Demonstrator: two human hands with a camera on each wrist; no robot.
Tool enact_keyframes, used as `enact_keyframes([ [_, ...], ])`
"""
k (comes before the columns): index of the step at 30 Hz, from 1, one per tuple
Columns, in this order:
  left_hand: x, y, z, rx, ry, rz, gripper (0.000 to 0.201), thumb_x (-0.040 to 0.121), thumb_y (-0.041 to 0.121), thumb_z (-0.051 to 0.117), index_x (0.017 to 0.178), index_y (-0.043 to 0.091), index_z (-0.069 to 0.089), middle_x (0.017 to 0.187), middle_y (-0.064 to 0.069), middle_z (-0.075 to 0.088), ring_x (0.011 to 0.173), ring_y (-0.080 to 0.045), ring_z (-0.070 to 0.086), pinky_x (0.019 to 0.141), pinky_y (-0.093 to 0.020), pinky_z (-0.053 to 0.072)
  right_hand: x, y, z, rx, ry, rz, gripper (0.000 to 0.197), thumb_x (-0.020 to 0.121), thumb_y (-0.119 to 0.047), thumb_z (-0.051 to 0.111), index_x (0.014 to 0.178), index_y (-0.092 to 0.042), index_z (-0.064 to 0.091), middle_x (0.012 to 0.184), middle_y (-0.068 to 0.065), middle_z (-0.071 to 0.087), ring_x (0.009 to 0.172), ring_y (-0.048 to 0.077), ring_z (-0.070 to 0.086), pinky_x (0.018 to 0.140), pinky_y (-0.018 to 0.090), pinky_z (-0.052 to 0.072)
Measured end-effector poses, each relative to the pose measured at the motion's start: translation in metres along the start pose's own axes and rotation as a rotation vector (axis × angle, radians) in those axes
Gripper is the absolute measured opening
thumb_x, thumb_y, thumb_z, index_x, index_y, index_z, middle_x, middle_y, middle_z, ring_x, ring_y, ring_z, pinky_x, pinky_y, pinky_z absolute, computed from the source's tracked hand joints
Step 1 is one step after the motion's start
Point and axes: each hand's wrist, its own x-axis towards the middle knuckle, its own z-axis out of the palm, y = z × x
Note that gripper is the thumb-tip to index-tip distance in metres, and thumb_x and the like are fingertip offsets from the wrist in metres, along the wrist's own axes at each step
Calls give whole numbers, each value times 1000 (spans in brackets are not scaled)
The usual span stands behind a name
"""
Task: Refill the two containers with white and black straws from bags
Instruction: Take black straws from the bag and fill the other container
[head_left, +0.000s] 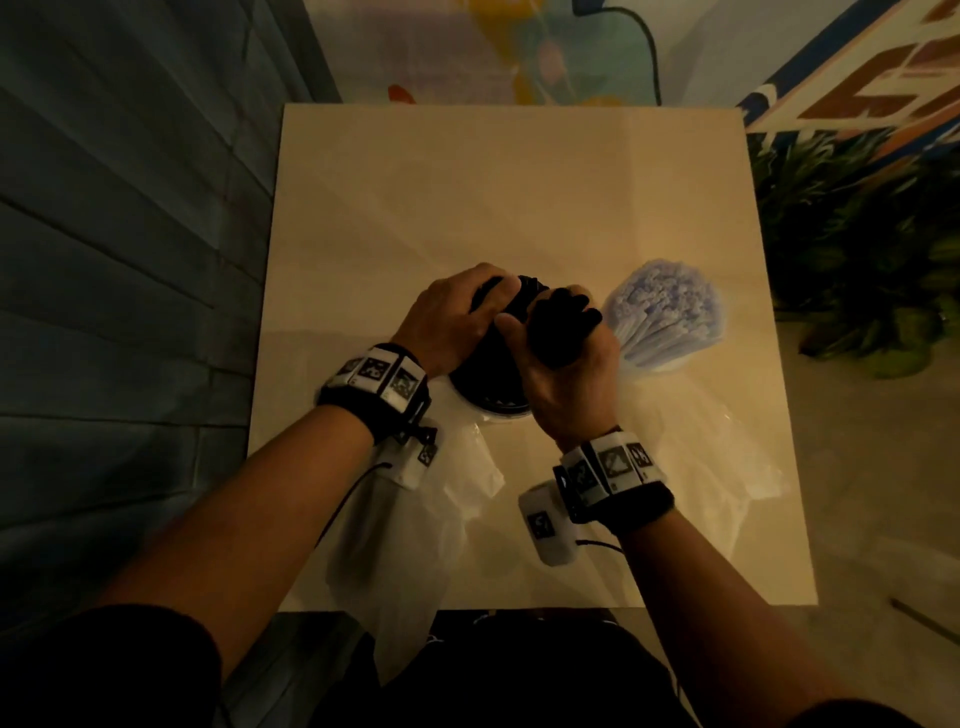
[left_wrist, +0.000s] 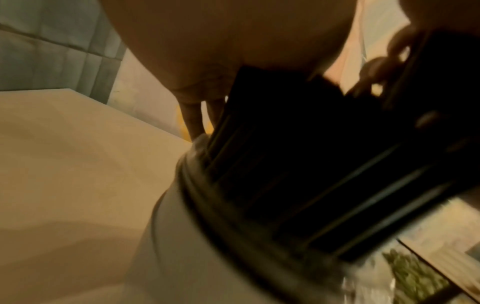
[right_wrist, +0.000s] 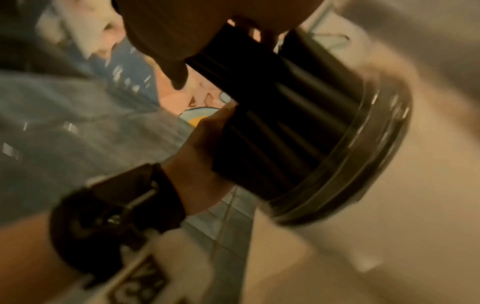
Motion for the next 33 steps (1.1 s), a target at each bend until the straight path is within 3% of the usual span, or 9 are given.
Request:
enact_keyframes([
  [2, -1, -4, 4, -16, 41, 16, 42, 95, 58, 37, 112, 27, 60, 96, 8, 66, 89, -15, 63, 77, -34, 52, -1, 2, -7, -56, 55, -16, 42, 84, -24, 78, 116, -15, 54, 110, -8, 56, 96, 14, 61, 84, 26, 51],
  [5, -1, -7, 7, -33, 68, 29, 42, 95, 58, 37, 112, 27, 60, 98, 7, 68, 90, -14, 64, 79, -37, 53, -4, 0, -21, -118, 101, -93, 68, 81, -18, 83, 135, -15, 42, 132, -10, 48, 121, 10, 52, 103, 24, 45],
  [8, -1, -6, 7, -36, 76, 19, 40, 95, 57, 38, 110, 27, 60, 98, 9, 67, 90, -13, 64, 80, -39, 53, -7, -8, -28, -160, 100, -165, 76, 81, -13, 82, 140, -15, 34, 138, -4, 44, 120, 18, 54, 104, 23, 45],
  [12, -1, -4, 9, -51, 94, 2, 36, 94, 53, 41, 108, 27, 61, 98, 8, 68, 90, -14, 64, 80, -39, 53, -9, -13, -24, -210, 70, -261, 68, 85, -8, 76, 140, -12, 36, 128, -2, 52, 113, 8, 52, 100, 13, 41],
  [18, -2, -7, 9, -80, 87, -1, 34, 95, 54, 42, 107, 28, 61, 96, 8, 68, 90, -13, 65, 79, -42, 54, -14, 3, -19, -317, -13, -264, 42, 89, -20, 71, 125, -14, 49, 108, 5, 59, 97, 24, 57, 79, 46, 52],
  [22, -2, -7, 9, -54, 95, 24, 37, 95, 55, 40, 107, 26, 60, 96, 7, 68, 88, -14, 64, 79, -41, 53, -9, -14, -26, -281, 28, -281, 49, 90, -22, 73, 130, -8, 50, 125, 17, 59, 117, 29, 56, 99, 41, 49],
  [25, -4, -6, 9, -67, 90, 40, 34, 97, 53, 40, 105, 26, 60, 95, 9, 67, 89, -11, 63, 81, -40, 53, 3, -29, -27, -258, 72, -356, 36, 97, -13, 61, 130, 1, 57, 131, 18, 58, 127, 29, 53, 106, 40, 45],
  [29, -4, -6, 9, -16, 91, 65, 45, 91, 56, 34, 103, 21, 59, 92, 5, 66, 84, -16, 62, 77, -39, 51, 3, -10, -14, -381, -84, -372, 33, 105, -20, 45, 124, -4, 66, 129, 11, 65, 133, 29, 51, 105, 48, 42],
  [33, -4, -4, 7, -45, 94, 33, 43, 95, 55, 37, 106, 22, 62, 97, 3, 69, 89, -16, 65, 81, -41, 52, -18, 23, -6, -586, -216, -280, 44, 106, -28, 39, 142, -6, 52, 150, 9, 49, 149, 26, 30, 122, 50, 21],
])
